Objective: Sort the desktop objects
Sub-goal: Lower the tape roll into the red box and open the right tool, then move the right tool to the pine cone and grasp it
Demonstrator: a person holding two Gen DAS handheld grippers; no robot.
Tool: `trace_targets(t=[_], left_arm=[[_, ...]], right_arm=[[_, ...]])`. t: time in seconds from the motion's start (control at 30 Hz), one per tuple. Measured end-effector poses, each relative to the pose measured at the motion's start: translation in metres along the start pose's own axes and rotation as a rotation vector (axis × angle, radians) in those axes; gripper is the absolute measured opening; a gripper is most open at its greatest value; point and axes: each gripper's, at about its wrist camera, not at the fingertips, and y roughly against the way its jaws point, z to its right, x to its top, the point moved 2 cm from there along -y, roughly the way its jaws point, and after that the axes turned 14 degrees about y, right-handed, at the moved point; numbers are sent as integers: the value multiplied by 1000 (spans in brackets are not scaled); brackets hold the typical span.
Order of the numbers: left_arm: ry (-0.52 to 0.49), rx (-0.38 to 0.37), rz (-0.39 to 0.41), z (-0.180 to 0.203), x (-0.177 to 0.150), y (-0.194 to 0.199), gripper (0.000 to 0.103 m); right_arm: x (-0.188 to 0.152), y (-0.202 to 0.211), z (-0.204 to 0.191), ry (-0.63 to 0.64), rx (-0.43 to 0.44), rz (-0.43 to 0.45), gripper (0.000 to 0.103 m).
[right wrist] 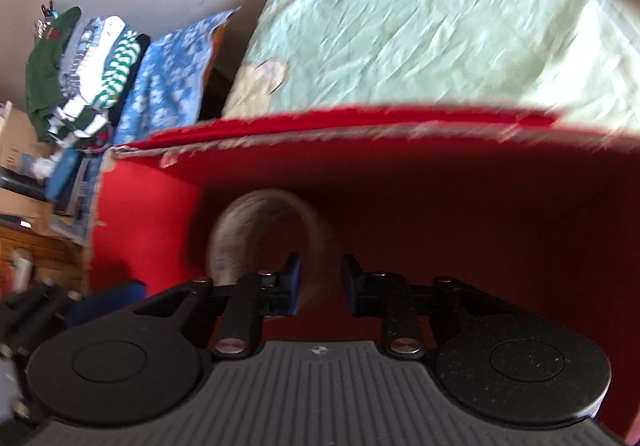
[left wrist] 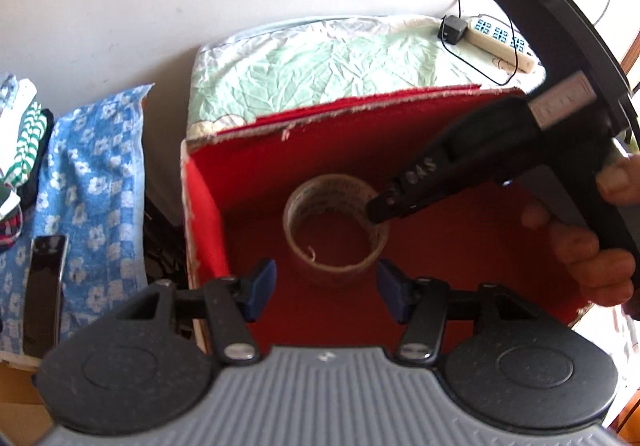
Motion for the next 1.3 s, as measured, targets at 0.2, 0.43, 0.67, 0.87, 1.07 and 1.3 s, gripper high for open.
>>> trace_targets(t=[0.2, 0.43, 0.67, 0.87, 1.07, 1.3], left_arm=[[14, 6, 1, 2, -5, -4, 59], [5, 13, 31, 6, -4, -6, 60], [-34, -22, 121, 15, -22, 30, 60], [-94, -154, 174, 41, -71, 77, 62], [-219, -259, 111, 94, -118, 83, 62], [-271, -250, 57, 152, -158, 52, 68]], right_arm=[[7, -15, -19, -55, 107, 44, 22], [6, -6, -24, 4, 32, 100, 27], [-29, 88, -40, 185, -48, 241, 28], [-104, 159, -46, 288, -79, 336, 32], [-164, 163, -29, 275, -110, 284, 33], [-210, 145, -1, 146, -56, 214, 39]])
